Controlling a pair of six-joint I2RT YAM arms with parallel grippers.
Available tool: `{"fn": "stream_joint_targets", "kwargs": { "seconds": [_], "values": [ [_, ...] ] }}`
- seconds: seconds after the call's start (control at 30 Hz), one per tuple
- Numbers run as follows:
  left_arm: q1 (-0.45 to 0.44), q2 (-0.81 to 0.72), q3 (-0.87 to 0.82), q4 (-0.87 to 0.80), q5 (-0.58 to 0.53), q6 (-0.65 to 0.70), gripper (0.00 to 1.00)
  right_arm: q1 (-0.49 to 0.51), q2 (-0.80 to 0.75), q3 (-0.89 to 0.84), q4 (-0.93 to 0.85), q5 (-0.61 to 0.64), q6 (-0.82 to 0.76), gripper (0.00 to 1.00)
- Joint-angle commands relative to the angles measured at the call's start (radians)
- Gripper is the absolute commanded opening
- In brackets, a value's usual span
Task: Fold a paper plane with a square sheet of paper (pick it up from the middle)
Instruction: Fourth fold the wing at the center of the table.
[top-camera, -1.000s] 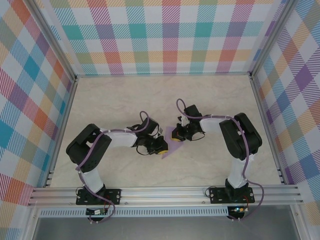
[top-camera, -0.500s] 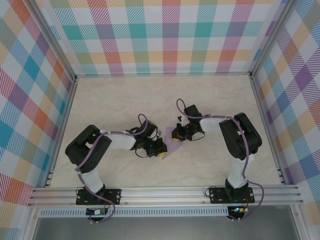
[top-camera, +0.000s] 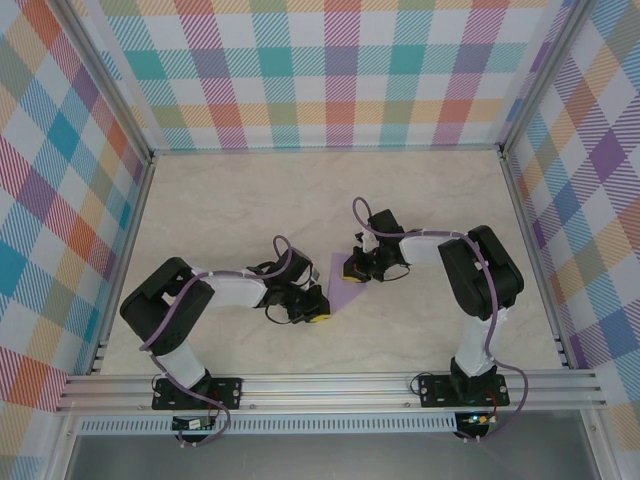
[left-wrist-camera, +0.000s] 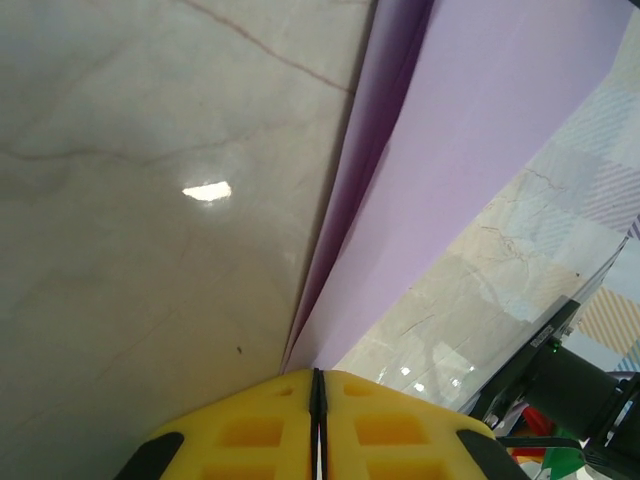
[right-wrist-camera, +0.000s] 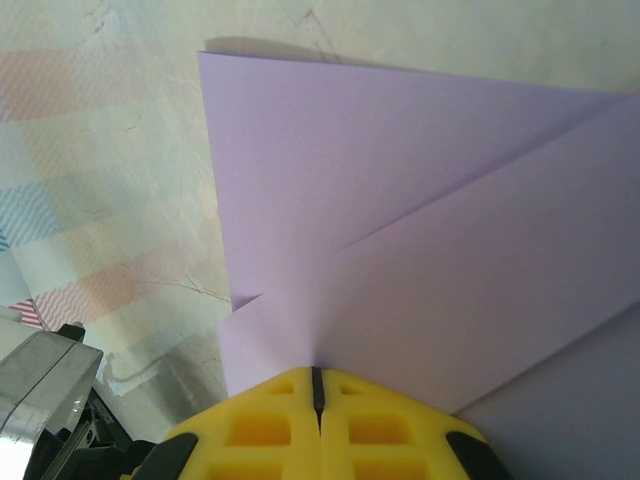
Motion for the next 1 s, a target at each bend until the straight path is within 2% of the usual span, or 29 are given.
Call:
{"fn": "stream_joint_targets", "kwargs": {
  "seconds": [0.0, 0.23, 0.37, 0.47, 0.63, 0.97],
  "values": [
    [-0.018, -0.032, 0.000, -0.109, -0.011, 0.016, 0.10, 0.009, 0.097, -0.044, -0.101, 0.156, -0.011, 0.04],
    [0.001, -0.109, 0.126, -0.095, -0.049, 0.054, 0.10, 0.008, 0.096, -0.046, -0.102, 0.158, -0.011, 0.04],
    [0.013, -0.012, 0.274, -0.203, -0.093, 0.123, 0.09, 0.009, 0.103, -0.041, -0.103, 0.154, -0.011, 0.04],
    [0.012, 0.089, 0.328, -0.218, -0.099, 0.137, 0.06, 0.009, 0.101, -0.041, -0.109, 0.154, -0.011, 0.04],
    [0.013, 0.162, 0.323, -0.199, -0.099, 0.142, 0.03, 0.009, 0.100, -0.041, -0.113, 0.153, -0.014, 0.04],
    [0.013, 0.167, 0.211, -0.167, -0.083, 0.129, 0.01, 0.009, 0.107, -0.036, -0.125, 0.157, -0.012, 0.04]
  ]
}}
